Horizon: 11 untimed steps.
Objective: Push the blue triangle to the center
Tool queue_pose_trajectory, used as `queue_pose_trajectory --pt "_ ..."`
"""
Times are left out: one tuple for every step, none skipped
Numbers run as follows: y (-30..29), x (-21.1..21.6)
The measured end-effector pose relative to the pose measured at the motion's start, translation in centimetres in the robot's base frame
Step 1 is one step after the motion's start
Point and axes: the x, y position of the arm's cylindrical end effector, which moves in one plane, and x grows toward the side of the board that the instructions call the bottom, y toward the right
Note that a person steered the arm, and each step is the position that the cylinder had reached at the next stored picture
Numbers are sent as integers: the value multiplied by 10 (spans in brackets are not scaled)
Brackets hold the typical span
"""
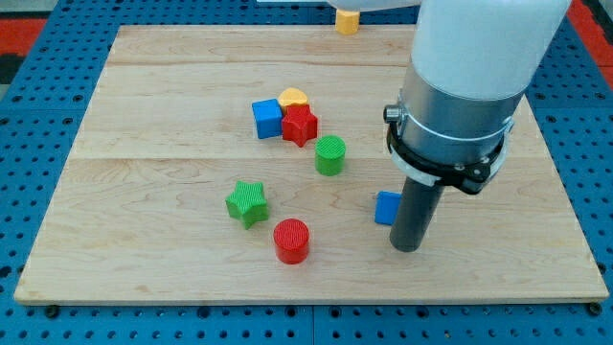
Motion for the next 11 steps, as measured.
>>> queue_pose_trajectory --pt "-3 26" --pt "-3 54" --pt "-13 54" --pt "-12 3" --pt "5 -72" --pt "29 -99" --pt "44 -117" --pt "44 -135" --pt "34 -142" --pt "9 -153" --pt "-4 -172"
